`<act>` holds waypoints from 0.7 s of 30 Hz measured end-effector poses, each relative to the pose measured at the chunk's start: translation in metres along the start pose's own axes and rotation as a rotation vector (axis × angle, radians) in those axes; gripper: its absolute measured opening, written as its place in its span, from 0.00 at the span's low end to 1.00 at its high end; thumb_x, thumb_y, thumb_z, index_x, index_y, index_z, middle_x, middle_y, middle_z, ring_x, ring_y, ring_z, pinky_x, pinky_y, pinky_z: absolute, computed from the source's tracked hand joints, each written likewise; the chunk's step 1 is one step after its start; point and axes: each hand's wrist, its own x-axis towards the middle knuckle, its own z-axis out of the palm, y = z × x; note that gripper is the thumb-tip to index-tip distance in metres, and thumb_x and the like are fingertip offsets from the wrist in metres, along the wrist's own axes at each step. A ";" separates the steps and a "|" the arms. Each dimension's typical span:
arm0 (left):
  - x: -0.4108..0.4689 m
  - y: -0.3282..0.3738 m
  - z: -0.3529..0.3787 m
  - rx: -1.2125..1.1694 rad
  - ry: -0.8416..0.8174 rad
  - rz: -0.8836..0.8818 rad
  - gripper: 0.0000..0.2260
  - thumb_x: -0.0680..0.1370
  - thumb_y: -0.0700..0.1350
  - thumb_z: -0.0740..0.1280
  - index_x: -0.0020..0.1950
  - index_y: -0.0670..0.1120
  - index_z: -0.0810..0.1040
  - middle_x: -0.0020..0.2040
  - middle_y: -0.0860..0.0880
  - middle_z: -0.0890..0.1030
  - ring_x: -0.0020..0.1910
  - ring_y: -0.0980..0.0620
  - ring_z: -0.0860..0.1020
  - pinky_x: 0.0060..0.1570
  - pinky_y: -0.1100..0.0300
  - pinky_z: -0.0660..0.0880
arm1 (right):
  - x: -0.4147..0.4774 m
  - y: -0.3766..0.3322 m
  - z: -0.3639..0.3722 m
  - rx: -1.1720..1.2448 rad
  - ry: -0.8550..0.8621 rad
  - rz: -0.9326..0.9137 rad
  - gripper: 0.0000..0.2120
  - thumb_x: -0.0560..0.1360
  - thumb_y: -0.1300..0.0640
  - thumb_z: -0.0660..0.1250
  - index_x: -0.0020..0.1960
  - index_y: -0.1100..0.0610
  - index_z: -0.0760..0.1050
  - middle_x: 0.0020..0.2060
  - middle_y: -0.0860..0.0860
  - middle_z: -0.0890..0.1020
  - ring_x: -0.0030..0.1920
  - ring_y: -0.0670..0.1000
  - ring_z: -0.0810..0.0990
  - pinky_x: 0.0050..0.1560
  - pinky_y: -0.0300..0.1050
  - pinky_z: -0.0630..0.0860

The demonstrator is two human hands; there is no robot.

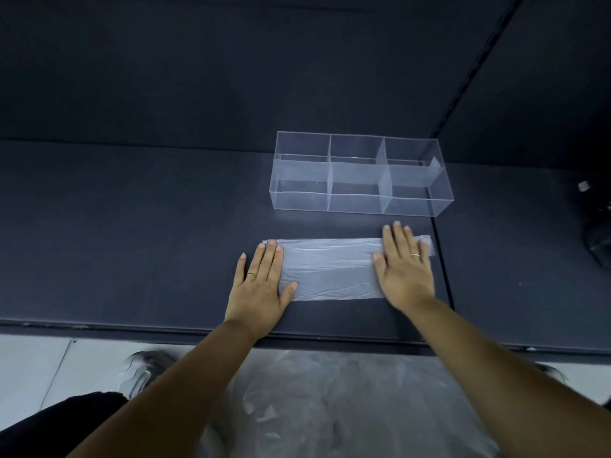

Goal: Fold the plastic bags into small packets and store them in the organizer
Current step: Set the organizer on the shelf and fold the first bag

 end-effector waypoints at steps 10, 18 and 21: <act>-0.008 0.028 -0.028 -0.222 0.162 0.195 0.23 0.80 0.50 0.63 0.72 0.42 0.69 0.75 0.45 0.65 0.75 0.46 0.59 0.74 0.52 0.46 | -0.052 0.007 -0.032 0.375 0.083 -0.242 0.11 0.66 0.58 0.78 0.47 0.56 0.81 0.46 0.50 0.77 0.50 0.55 0.76 0.53 0.49 0.70; -0.012 0.055 -0.012 -0.332 0.093 0.192 0.29 0.79 0.56 0.63 0.76 0.45 0.62 0.77 0.50 0.61 0.76 0.51 0.58 0.73 0.63 0.44 | -0.044 -0.005 -0.038 0.394 -0.003 -0.193 0.04 0.75 0.62 0.68 0.41 0.58 0.79 0.43 0.48 0.74 0.50 0.54 0.74 0.55 0.48 0.69; -0.011 0.060 -0.016 -0.322 0.160 0.177 0.22 0.77 0.48 0.68 0.69 0.43 0.72 0.70 0.47 0.72 0.69 0.48 0.70 0.70 0.58 0.61 | -0.042 0.003 -0.049 0.514 -0.121 -0.162 0.06 0.77 0.62 0.65 0.41 0.58 0.77 0.42 0.45 0.71 0.49 0.52 0.73 0.57 0.50 0.70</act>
